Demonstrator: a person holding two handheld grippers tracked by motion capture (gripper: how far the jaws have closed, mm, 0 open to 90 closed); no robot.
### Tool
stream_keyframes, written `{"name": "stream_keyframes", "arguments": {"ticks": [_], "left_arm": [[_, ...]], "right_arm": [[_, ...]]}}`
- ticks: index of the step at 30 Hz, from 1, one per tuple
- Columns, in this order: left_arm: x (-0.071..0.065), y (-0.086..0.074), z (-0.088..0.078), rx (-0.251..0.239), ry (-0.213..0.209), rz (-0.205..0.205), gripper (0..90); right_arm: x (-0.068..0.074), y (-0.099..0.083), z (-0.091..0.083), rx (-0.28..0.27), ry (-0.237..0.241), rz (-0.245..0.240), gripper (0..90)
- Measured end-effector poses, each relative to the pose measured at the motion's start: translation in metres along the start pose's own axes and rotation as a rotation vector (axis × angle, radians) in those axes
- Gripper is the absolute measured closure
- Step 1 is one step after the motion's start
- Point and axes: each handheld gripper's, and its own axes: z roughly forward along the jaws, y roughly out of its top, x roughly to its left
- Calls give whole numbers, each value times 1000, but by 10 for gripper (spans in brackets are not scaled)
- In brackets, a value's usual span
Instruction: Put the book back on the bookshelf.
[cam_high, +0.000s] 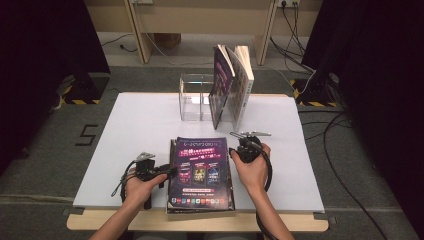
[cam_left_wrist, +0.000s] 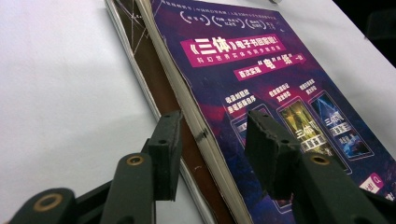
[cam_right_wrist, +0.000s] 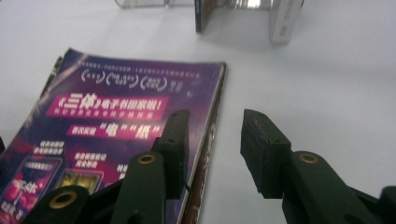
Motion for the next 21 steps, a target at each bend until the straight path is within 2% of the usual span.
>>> {"name": "stream_keyframes", "arguments": {"ticks": [2,4,9,15,17,21], "left_arm": [[-1,-1,2,4,-19,-2,554],[-1,-2,3,12,-40,-22,555],[-5,-3,5,18,-36,-11,551],[-5,-3,5,20,-33,-26,549],[-4,-1,5,23,-45,-60,543],[-4,2,2,23,-60,-96,538]], "right_arm": [[3,-6,3,19,-6,-11,624],[7,-12,5,26,-21,-35,624],[10,-19,10,42,-14,-38,622],[12,-27,15,70,-7,-35,617],[15,-31,17,68,-9,-43,614],[20,-38,20,65,0,-41,611]]}}
